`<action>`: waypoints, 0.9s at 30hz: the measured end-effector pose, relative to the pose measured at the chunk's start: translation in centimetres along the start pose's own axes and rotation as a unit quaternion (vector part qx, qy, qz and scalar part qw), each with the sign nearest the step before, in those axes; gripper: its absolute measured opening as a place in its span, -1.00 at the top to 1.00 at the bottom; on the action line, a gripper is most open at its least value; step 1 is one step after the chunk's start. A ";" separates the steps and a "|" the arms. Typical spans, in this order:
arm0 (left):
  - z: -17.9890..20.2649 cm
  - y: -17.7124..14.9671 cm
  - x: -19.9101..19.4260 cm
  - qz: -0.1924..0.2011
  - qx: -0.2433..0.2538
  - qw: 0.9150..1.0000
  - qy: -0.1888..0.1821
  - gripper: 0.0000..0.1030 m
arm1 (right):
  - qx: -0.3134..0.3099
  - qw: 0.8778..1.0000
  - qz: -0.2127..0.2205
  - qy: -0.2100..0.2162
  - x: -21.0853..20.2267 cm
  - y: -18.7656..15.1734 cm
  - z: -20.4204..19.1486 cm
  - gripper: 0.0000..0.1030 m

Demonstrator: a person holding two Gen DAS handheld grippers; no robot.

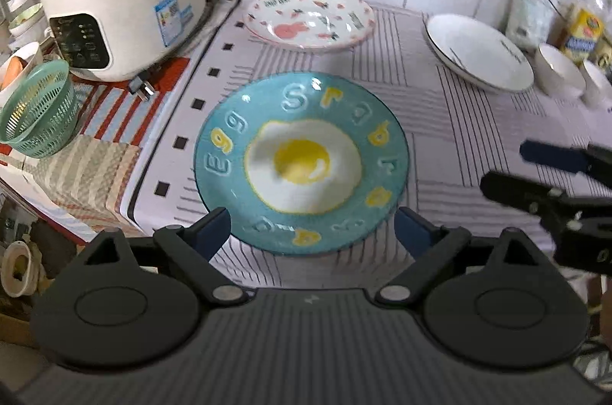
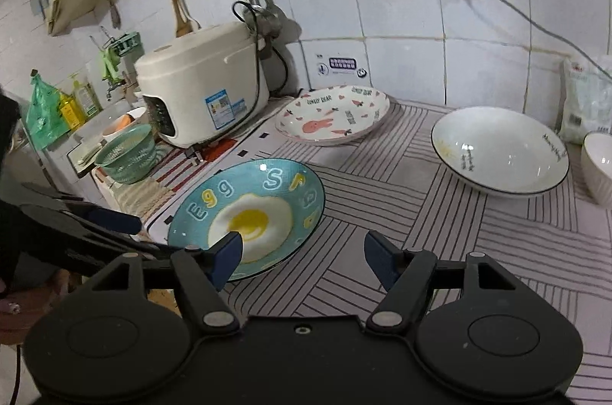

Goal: Organize plates and bowls
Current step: 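Move both grippers over to the blue egg-print plate, then close both grippers on the egg plate rim and lift it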

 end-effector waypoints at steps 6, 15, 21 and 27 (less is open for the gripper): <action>-2.6 0.4 1.8 0.017 -0.032 0.999 0.010 -0.81 | 0.023 1.000 0.001 0.003 3.4 -1.1 0.7 -0.46; -5.6 0.0 5.5 -0.012 -0.055 0.997 0.044 -0.81 | 0.075 0.997 0.004 0.032 8.6 -2.4 1.9 -0.46; -6.9 0.4 6.3 -0.017 -0.033 0.997 0.070 -0.73 | 0.083 0.995 -0.020 0.056 10.3 -1.8 1.5 -0.46; -7.5 1.0 6.4 -0.010 -0.036 0.998 0.056 -0.51 | 0.102 0.989 -0.073 0.071 11.5 -1.7 1.2 -0.13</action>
Point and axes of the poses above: each gripper's, at about its wrist camera, not at the fingertips, and x roughly the way its jaws point, z to its right, y to its top, the point moved 4 cm from there along x, roughly the way its jaws point, and after that the axes turned 1 degree about x, right-handed, at the moved point
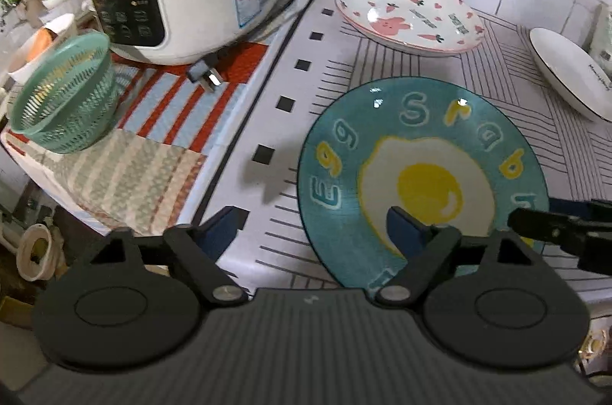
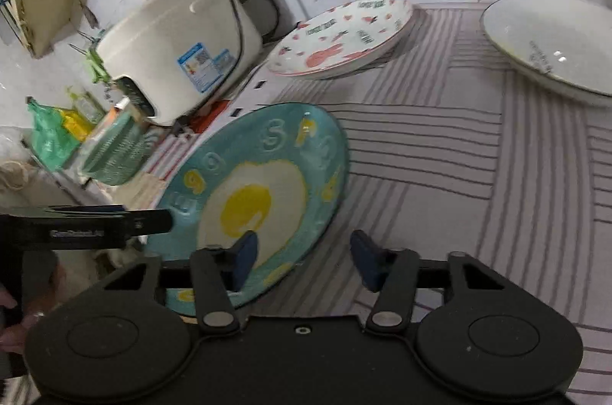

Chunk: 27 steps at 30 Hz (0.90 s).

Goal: Organize plates and bowls
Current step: 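Close both grippers on the egg plate rim and lift it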

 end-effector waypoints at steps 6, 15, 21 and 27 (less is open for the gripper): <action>0.0 -0.1 1.5 -0.041 -0.013 0.999 -0.026 -0.09 | -0.010 1.000 -0.007 -0.002 0.5 0.3 -0.6 0.15; -0.2 -0.5 2.5 -0.076 -0.063 0.993 -0.065 0.35 | 0.001 1.000 -0.017 -0.002 0.9 0.2 0.4 0.58; -0.1 -0.2 2.8 -0.092 -0.073 0.991 -0.061 0.33 | 0.012 1.000 -0.024 0.007 1.4 0.4 0.8 0.58; 0.4 -0.1 2.2 -0.095 -0.058 0.992 -0.062 0.32 | -0.015 0.999 -0.038 -0.005 1.1 0.6 0.1 0.56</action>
Point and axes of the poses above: each gripper's, at about its wrist camera, not at the fingertips, and x roughly the way its jaws point, z to its right, y to its top, the point moved 4 cm from there along x, roughly the way its jaws point, and after that the axes turned 1 degree about x, right-handed, at the moved point
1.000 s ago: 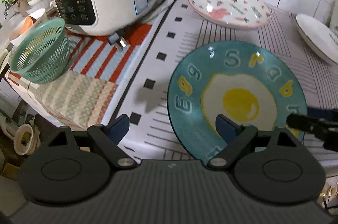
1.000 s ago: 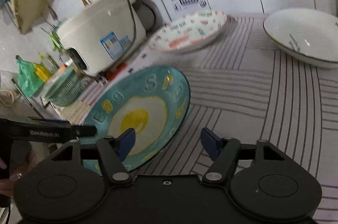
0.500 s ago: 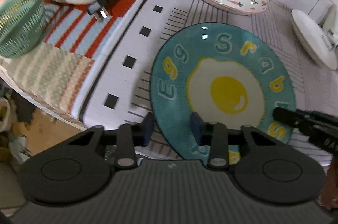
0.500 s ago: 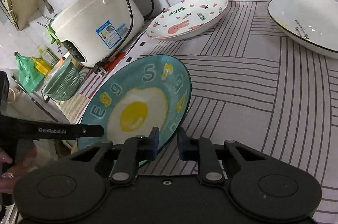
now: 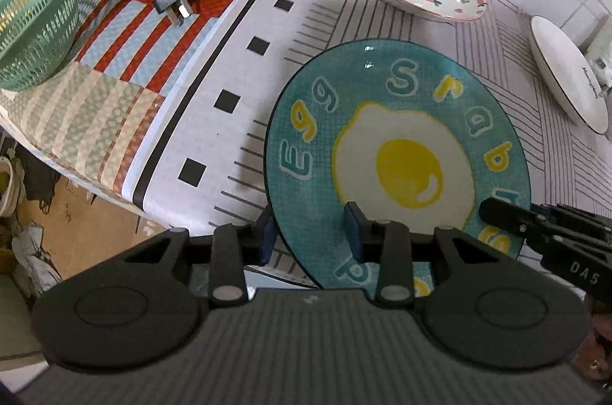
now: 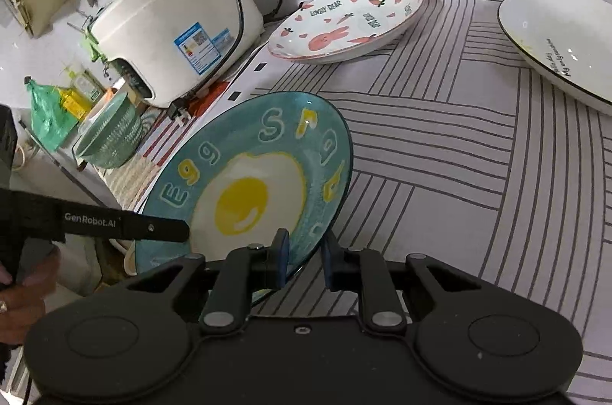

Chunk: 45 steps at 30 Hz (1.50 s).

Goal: Organize plates and bowls
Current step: 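Close both grippers on the egg plate rim and lift it, then carry the egg plate onto the white plate, lower and open both grippers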

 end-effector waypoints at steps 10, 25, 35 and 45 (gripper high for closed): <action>3.9 -1.1 -2.6 0.029 0.057 0.998 -0.006 0.32 | 0.014 1.000 0.022 0.003 -3.6 -0.9 1.1 0.53; 11.7 0.4 -8.0 0.052 0.118 0.990 -0.049 0.32 | 0.027 0.996 0.086 -0.009 -13.2 0.0 3.4 0.50; 17.1 2.5 -9.8 0.059 0.139 0.986 -0.072 0.32 | 0.029 0.992 0.121 -0.020 -18.8 1.7 5.7 0.48; 23.4 5.7 -7.3 0.056 0.140 0.987 -0.063 0.32 | 0.045 0.989 0.138 -0.021 -20.9 3.7 11.2 0.46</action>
Point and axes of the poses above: each gripper's, at about its wrist camera, not at the fingertips, and x roughly the way its jaws point, z to its right, y to its top, the point moved 4 cm from there along x, roughly the way its jaws point, and after that the axes turned 1 degree about x, right-handed, at the moved point
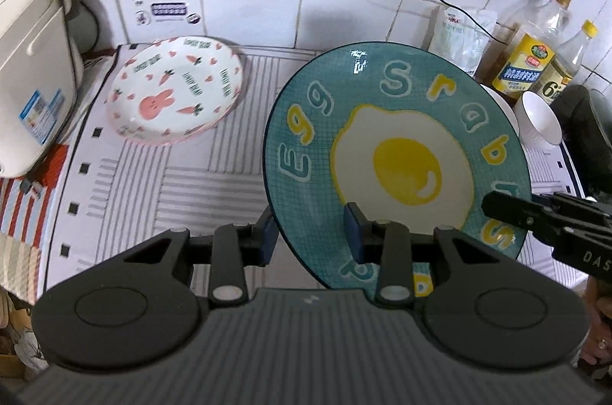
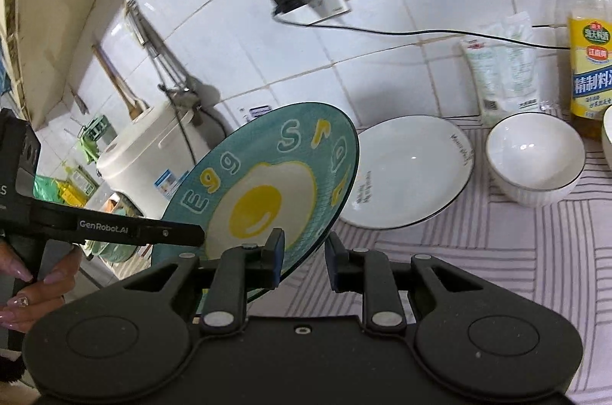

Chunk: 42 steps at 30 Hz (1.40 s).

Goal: Organize plates and bowls
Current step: 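Carry the egg plate onto the white plate, lower and open both grippers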

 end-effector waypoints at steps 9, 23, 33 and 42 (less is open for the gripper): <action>1.9 3.1 4.9 -0.005 -0.012 1.000 0.012 0.32 | 0.015 1.000 -0.013 0.008 2.3 2.6 5.2 0.46; 1.7 6.7 12.4 -0.053 -0.031 0.998 0.010 0.33 | 0.071 0.997 -0.034 -0.018 8.2 4.4 10.4 0.46; 1.0 7.6 14.6 -0.071 -0.030 0.997 0.015 0.34 | 0.077 0.994 -0.069 -0.039 10.2 4.5 11.6 0.46; 1.0 7.4 15.9 -0.092 -0.029 0.995 0.013 0.33 | 0.077 0.992 -0.085 -0.054 10.8 5.4 11.7 0.46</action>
Point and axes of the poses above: each gripper's, at about its wrist camera, not at the fingertips, and x roughly the way its jaws point, z to its right, y to its top, the point moved 4 cm from there along x, roughly the way its jaws point, and after that the axes turned 1 degree about x, right-handed, at the moved point
